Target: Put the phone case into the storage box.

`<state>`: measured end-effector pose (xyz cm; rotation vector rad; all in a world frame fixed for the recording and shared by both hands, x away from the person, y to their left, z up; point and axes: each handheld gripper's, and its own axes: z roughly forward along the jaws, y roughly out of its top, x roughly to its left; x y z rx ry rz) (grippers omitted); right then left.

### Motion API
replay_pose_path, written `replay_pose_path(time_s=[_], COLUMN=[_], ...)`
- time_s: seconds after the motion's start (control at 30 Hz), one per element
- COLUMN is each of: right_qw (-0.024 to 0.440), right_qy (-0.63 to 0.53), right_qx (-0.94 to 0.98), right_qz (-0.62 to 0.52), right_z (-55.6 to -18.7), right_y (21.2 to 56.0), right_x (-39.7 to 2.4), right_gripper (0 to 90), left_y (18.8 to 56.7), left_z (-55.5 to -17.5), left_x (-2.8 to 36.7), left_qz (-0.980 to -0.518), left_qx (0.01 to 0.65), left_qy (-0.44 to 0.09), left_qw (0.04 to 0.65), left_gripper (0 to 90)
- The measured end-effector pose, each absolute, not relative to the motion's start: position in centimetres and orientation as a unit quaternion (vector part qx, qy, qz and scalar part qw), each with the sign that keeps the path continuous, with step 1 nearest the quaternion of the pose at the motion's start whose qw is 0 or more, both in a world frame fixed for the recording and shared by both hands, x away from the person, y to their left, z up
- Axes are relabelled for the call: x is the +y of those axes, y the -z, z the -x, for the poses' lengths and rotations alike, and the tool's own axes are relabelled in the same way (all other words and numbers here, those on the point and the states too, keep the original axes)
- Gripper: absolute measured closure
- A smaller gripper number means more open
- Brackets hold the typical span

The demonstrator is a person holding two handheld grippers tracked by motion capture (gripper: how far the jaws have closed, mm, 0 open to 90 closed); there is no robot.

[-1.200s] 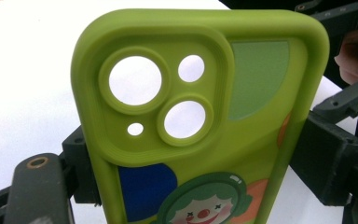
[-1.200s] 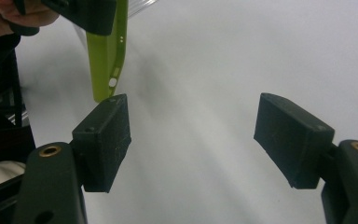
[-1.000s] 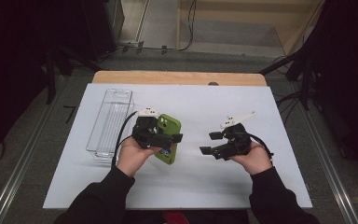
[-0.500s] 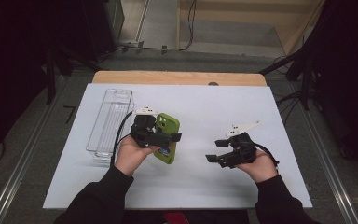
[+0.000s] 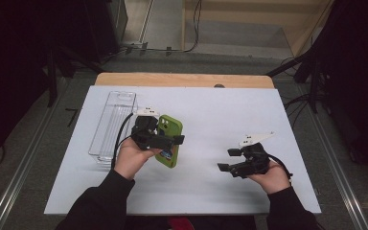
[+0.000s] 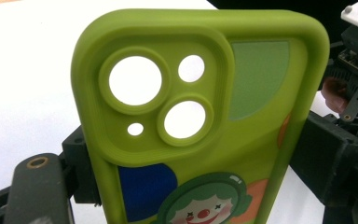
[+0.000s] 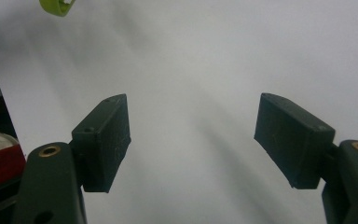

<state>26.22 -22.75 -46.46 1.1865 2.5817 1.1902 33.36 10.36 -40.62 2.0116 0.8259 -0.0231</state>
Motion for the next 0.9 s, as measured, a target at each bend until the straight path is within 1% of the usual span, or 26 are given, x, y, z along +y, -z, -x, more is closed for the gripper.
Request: replay_pose_path(time_s=[0.53,0.9], right_qw=[0.041,0.045], right_qy=[-0.366,-0.359], right_qx=[0.831,0.824], right_qz=[-0.416,-0.436], right_z=[-25.2,-24.7], right_y=[47.9,48.3], right_x=[-23.3,-23.8], right_gripper=[24.4,23.5], left_y=[39.3,38.2], left_z=[-33.4,-33.6], left_x=[11.2,12.4], left_qz=[-0.82,-0.817], left_qx=[0.334,0.34], left_qy=[0.012,0.008], left_qw=[0.465,0.465], left_gripper=[18.2,18.2])
